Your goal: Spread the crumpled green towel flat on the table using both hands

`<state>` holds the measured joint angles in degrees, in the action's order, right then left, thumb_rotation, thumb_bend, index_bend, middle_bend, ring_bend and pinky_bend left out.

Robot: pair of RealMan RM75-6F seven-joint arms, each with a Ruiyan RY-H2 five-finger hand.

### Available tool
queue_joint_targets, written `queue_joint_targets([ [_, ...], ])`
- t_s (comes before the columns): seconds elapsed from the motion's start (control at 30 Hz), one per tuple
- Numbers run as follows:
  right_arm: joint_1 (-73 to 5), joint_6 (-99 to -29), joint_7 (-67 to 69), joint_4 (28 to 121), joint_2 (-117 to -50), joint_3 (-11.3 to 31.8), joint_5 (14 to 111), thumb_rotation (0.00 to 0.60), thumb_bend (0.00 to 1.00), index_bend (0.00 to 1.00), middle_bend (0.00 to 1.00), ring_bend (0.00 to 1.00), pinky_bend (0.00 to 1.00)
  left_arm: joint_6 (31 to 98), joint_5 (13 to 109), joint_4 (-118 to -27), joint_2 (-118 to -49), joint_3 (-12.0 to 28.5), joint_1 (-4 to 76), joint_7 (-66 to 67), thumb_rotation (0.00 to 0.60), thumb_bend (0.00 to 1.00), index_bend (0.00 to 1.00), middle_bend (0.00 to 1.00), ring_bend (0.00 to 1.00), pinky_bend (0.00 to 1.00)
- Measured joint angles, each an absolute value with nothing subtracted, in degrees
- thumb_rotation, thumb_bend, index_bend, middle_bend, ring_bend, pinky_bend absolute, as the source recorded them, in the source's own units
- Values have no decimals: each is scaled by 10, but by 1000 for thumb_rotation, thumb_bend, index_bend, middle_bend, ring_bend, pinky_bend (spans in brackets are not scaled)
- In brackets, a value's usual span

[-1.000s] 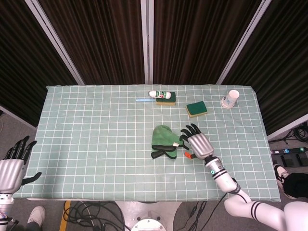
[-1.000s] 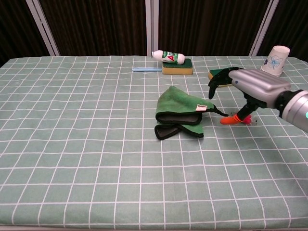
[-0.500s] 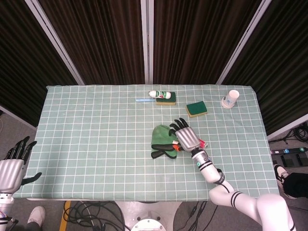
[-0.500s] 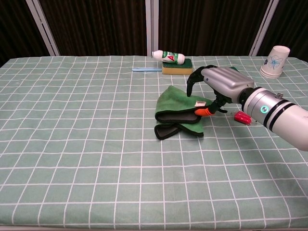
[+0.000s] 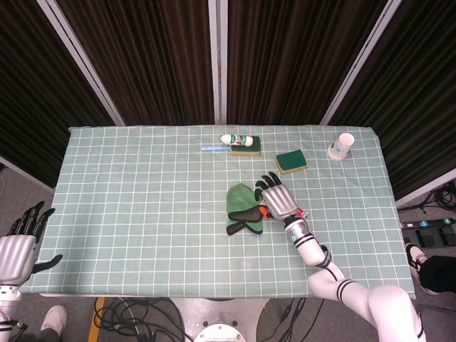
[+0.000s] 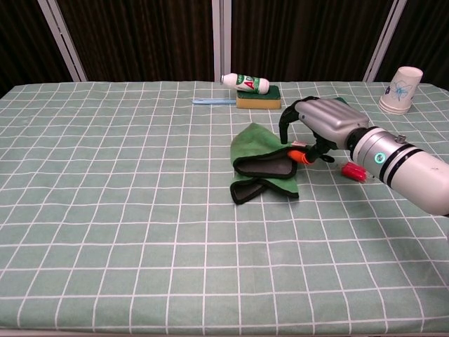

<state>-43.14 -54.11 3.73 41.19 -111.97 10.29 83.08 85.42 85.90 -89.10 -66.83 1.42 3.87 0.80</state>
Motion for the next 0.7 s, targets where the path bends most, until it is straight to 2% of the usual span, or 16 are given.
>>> queue_joint_targets([
  [0.13, -438, -550, 49, 403, -1124, 100, 836, 600, 496, 638, 330, 177, 116, 853, 861, -890, -670, 17, 42, 1, 600, 70, 159, 108, 92, 195],
  [0.3, -442, -574, 49, 419, -1113, 100, 844, 600, 517, 710, 363, 209, 121, 844, 862, -886, -674, 26, 55, -27, 600, 70, 183, 108, 92, 195],
  [0.5, -451, -601, 13, 488, -1074, 112, 851, 600, 518, 721, 370, 217, 121, 805, 854, -883, -686, 51, 93, -102, 600, 68, 202, 108, 132, 279],
  [0.7, -464, -616, -64, 598, -1015, 142, 843, 600, 519, 719, 371, 212, 121, 744, 836, -883, -703, 87, 153, -153, 600, 63, 230, 109, 134, 281],
])
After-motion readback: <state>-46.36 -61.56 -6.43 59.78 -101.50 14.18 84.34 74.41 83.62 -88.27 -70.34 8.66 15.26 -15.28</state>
